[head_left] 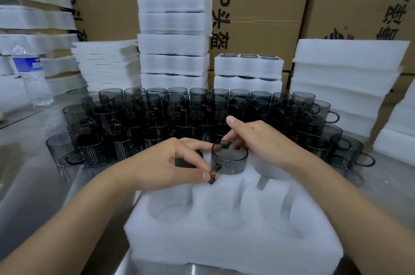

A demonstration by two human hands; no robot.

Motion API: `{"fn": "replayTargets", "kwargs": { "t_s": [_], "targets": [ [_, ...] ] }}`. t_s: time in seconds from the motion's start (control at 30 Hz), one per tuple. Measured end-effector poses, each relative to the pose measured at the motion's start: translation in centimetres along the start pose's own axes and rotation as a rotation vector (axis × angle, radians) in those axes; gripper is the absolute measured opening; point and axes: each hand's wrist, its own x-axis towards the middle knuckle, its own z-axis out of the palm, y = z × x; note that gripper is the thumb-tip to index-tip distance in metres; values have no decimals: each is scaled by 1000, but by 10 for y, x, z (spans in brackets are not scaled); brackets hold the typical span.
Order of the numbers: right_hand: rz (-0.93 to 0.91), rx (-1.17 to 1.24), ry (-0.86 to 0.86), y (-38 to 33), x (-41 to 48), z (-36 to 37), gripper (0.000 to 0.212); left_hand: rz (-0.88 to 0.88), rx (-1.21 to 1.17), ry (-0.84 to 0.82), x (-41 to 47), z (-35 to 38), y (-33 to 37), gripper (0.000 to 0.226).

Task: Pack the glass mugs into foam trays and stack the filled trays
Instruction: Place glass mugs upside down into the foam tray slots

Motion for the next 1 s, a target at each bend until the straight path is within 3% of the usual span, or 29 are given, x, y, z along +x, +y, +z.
{"fn": "replayTargets", "kwargs": {
  "t_s": [0.1, 0.2, 0.37, 0.47, 0.73, 1.0],
  "targets": [
    [-15, 13, -33, 0, -2, 0, 51, -15, -81, 99, 1, 1, -2, 3],
    [-15, -14, -56, 0, -3, 0, 41, -40, -120, 235, 6, 3, -7, 10],
    [-28, -134, -91, 1, -6, 2, 20, -64, 44, 210, 8, 4, -12, 56],
    [-63, -188, -88, 0, -8, 2, 19, -98, 74, 188, 8, 2, -13, 67],
    [-67, -189, -180, -4, -12, 0, 12, -61, 99, 135, 7, 3, -6, 43],
    [-95, -277, -166, -6, -9, 1, 23, -73, 125, 148, 7, 4, -8, 48]
  ]
}}
